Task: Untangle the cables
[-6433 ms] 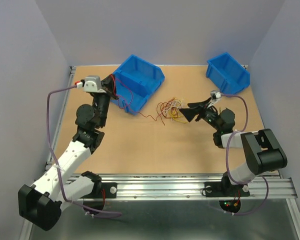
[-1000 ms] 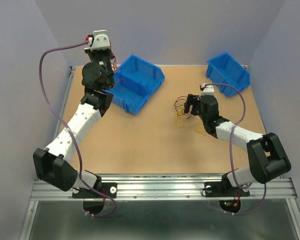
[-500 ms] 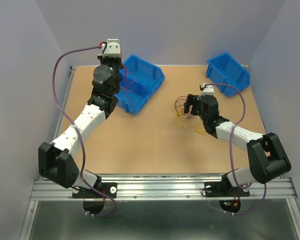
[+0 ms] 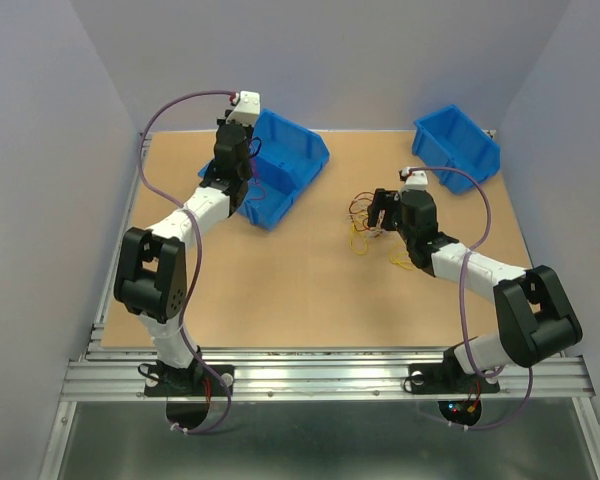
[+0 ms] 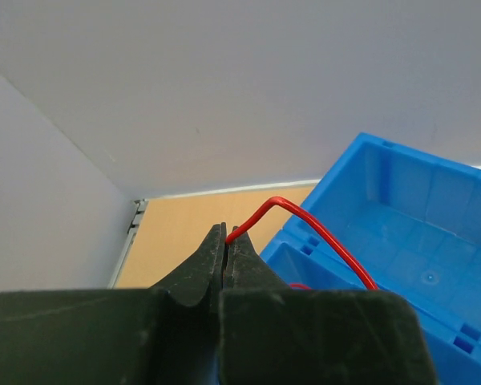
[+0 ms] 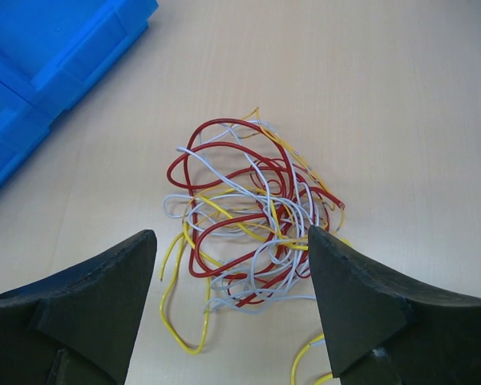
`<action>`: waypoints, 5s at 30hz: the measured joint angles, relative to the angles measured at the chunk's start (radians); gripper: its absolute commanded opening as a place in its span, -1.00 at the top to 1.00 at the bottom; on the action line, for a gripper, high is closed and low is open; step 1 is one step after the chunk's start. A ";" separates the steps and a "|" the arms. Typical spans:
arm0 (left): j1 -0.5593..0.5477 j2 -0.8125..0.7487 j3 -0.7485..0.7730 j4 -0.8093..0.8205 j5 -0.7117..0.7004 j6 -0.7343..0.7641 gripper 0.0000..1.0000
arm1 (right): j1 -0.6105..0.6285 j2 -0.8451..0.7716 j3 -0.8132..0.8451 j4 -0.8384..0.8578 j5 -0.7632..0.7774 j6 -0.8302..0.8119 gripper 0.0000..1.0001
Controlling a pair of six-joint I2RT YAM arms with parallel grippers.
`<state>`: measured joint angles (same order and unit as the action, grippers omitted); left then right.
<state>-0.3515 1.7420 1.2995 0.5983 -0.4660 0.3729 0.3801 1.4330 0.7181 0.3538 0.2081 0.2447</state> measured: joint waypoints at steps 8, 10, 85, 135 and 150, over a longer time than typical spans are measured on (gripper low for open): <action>-0.001 0.068 -0.003 0.023 -0.010 0.036 1.00 | 0.000 0.000 0.000 0.001 -0.006 0.007 -0.61; -0.005 0.120 -0.003 0.014 -0.037 0.056 1.00 | 0.000 0.000 0.000 0.001 -0.006 0.007 -0.61; -0.067 -0.646 -0.748 0.310 0.402 -0.104 -0.98 | 0.000 0.346 0.307 -0.038 0.014 -0.181 -0.29; -0.266 -0.363 -0.482 -0.002 1.040 0.113 -0.30 | 0.060 -0.020 -0.035 0.154 -0.849 -0.218 0.99; -0.263 -0.344 -0.504 -0.132 1.106 0.195 -0.25 | 0.067 -0.020 -0.037 0.175 -0.838 -0.204 0.99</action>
<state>-0.6147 1.3979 0.7956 0.4667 0.6403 0.5678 0.4469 1.4132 0.6811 0.5285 -0.6304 0.0410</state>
